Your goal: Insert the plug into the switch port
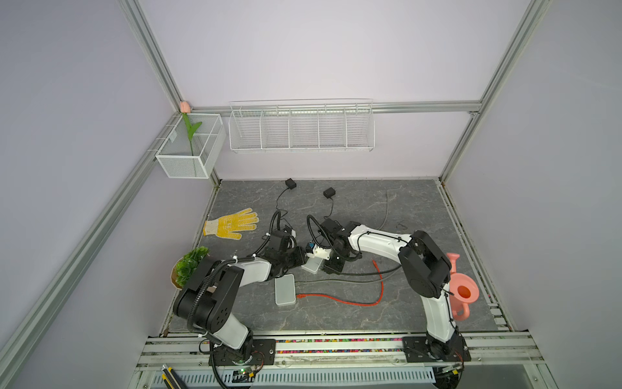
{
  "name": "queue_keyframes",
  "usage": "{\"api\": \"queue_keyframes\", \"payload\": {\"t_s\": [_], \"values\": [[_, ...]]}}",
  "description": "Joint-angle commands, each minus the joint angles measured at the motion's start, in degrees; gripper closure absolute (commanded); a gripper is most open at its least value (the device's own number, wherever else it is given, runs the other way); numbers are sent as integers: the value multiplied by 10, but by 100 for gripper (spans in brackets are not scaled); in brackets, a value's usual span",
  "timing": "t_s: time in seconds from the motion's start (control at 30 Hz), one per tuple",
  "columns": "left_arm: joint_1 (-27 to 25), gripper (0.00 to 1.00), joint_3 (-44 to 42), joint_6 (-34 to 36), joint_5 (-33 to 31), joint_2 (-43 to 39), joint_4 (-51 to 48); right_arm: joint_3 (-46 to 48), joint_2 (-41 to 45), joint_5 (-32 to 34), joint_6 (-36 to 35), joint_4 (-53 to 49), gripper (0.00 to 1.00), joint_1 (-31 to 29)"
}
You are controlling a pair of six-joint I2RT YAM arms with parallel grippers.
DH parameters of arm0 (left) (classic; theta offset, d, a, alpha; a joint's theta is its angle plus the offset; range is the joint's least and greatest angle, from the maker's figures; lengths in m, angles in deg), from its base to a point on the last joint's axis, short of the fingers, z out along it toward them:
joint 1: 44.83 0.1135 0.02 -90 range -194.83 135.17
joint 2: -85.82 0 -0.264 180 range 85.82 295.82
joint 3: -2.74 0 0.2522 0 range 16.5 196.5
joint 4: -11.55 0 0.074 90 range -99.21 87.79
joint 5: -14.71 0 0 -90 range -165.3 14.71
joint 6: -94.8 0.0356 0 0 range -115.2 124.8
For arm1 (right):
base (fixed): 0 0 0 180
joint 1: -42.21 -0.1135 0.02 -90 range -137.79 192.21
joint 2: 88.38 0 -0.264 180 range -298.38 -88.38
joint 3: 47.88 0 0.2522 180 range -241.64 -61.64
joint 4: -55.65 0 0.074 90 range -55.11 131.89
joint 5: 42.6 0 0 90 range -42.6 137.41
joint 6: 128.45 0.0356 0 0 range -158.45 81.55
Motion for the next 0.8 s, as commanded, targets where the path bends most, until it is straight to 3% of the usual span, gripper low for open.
{"api": "queue_keyframes", "payload": {"t_s": [0.0, 0.27, 0.77], "values": [[-3, 71, -19, 0, -2, -7, -37, 9, 34, -6, 19, 57, 93, -3], [-3, 71, -32, -1, -5, -7, -30, 13, 40, 16, 27, 61, 93, -2], [-3, 70, -44, -13, -23, -15, -23, 52, 51, -42, 41, 95, 93, -18]]}}
